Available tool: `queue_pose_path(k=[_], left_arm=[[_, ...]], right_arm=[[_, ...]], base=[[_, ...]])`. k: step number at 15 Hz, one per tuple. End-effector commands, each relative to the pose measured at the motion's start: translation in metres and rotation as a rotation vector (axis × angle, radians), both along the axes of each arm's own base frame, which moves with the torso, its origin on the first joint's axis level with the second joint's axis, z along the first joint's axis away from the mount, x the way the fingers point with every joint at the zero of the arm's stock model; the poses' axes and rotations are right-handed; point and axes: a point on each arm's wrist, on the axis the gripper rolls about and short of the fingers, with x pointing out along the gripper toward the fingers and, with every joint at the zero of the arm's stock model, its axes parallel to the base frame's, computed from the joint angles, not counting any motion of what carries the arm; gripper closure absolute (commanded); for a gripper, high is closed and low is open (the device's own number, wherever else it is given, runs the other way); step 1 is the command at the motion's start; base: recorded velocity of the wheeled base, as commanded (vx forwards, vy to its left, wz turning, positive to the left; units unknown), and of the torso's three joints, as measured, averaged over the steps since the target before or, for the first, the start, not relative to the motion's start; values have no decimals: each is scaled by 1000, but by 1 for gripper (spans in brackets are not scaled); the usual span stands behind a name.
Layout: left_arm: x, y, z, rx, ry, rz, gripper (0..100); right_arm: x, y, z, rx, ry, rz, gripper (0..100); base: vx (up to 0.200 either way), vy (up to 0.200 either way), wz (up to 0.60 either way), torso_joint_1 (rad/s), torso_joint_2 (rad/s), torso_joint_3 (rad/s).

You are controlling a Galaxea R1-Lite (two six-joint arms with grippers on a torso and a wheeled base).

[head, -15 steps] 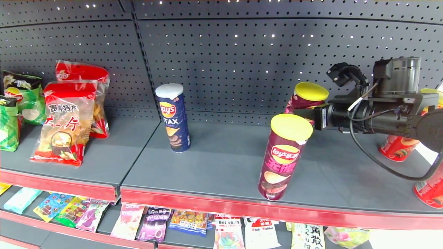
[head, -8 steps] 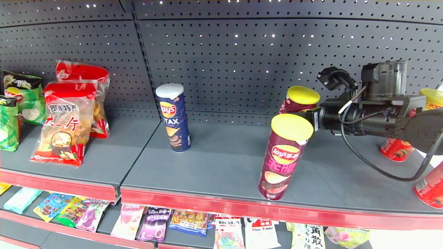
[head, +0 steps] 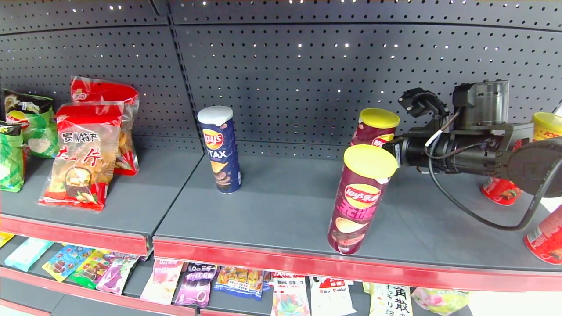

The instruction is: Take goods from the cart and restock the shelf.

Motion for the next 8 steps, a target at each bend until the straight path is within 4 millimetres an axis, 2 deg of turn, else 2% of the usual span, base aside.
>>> queue_pose_path(k=[1,5,7,8], left_arm=[[0,0,1,0,0,-1,0],[0,0,0,0,3,-2,0],[0,0,1,0,1,-2,0],[0,0,1,0,1,-4,0]], right_arm=[[-1,-1,2,2,-4,-4,0],[-11,-5,11,10,-29,-6,0],[-25,-11,15,14,-35,-14,0],[-38,-16,17,15,-36,-19,0]], base=[[0,0,0,0,0,0],[0,0,0,0,0,0],[0,0,0,0,0,0],[0,0,0,0,0,0]])
